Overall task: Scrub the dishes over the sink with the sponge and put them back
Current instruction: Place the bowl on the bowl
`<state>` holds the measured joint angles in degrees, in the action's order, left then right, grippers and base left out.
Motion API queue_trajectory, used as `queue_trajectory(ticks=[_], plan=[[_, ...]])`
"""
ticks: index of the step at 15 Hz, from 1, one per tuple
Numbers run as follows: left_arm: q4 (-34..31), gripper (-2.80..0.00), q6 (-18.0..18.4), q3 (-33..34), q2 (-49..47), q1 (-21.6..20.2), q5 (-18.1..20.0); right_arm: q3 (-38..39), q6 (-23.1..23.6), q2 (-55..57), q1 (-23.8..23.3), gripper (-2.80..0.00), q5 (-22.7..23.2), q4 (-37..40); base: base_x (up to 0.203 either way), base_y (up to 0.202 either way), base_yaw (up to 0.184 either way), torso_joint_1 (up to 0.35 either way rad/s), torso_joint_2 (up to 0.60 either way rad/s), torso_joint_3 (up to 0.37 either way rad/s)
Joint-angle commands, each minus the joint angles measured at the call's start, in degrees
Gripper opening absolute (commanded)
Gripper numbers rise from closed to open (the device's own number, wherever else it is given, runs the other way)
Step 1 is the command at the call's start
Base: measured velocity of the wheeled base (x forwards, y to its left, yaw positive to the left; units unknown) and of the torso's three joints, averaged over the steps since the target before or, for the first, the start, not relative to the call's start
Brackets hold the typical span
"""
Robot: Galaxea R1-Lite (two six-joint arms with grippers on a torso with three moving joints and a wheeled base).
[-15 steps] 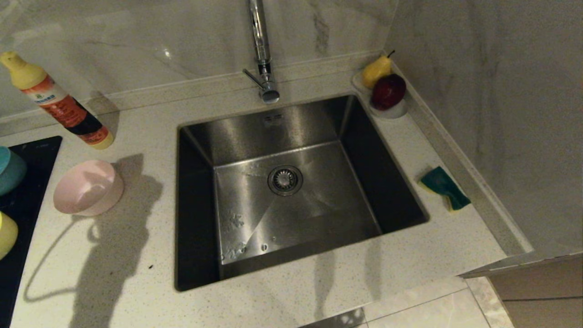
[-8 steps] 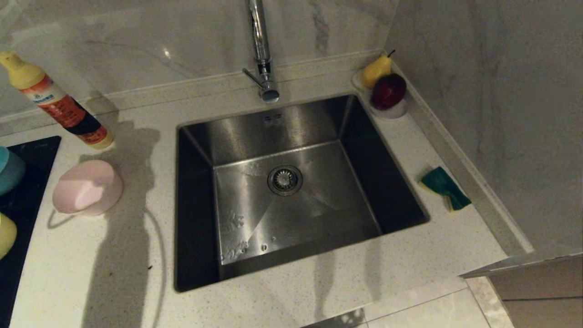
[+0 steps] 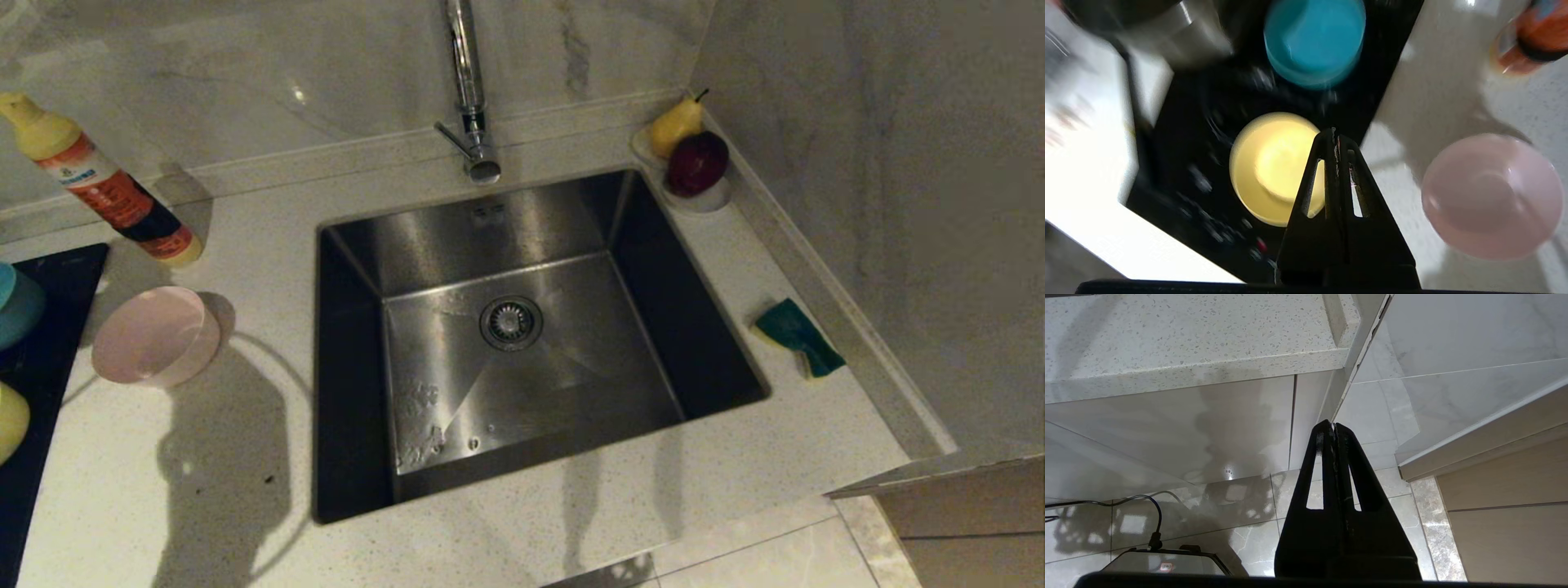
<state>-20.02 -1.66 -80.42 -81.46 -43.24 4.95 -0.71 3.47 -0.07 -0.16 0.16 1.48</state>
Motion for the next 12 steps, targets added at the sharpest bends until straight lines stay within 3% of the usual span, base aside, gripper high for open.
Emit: queue_trajectory(ticks=[1,8,10,12], plan=[[-1.56,-2.8,-2.54,1.77,-2.37,-5.91,9.32,0.0,0.04,-0.01,-0.02,-2.8,0.02,0.02,0.0,0.0,0.0,0.0,0.0,0.0],[-1.43,-2.8,-7.02,7.28,-7.76,-8.44,16.1,0.0,0.04,-0.01,-0.02,-2.8,0.02,0.02,0.0,0.0,0.0,0.0,0.0,0.0],[-1.43,-2.8,-7.02,7.53,-9.85,-8.44,16.37,0.0,0.04,-0.01,-0.02,-2.8,0.02,0.02,0.0,0.0,0.0,0.0,0.0,0.0],[-1.19,-2.8,-6.96,8.99,-10.56,-8.74,19.0,0.0,0.04,-0.01,-0.01,-2.8,0.02,0.02,0.0,0.0,0.0,0.0,0.0,0.0]])
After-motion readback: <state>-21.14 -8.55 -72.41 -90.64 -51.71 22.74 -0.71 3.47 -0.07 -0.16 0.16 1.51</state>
